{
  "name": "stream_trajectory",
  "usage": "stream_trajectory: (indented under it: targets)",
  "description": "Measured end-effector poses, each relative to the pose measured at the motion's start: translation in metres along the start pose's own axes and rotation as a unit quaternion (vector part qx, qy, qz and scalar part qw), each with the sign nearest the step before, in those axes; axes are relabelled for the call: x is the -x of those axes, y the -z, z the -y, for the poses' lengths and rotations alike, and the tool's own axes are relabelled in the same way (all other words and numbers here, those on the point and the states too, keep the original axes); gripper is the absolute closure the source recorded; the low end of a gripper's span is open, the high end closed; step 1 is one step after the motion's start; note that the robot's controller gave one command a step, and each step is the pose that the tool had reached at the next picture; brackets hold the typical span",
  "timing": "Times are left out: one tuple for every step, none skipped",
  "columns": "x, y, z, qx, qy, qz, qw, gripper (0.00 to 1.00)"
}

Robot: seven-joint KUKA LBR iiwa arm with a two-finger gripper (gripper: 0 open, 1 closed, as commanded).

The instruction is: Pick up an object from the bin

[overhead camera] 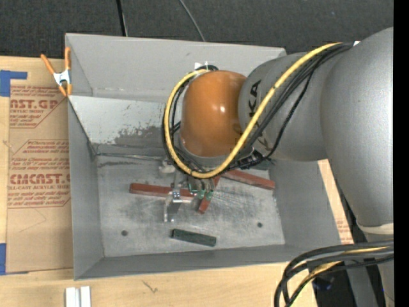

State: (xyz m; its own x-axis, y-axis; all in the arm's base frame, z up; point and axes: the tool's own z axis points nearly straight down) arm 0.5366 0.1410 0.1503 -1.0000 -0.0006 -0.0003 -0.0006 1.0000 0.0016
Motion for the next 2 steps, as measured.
stream_trajectory:
  targets:
    - [0.0139, -0.0741, 0.0022, 0.002, -0.024, 0.0051, 0.9997, 1.0]
    - [0.0139, -0.0741, 0.0022, 0.002, -0.024, 0.0051, 0.9997, 1.0]
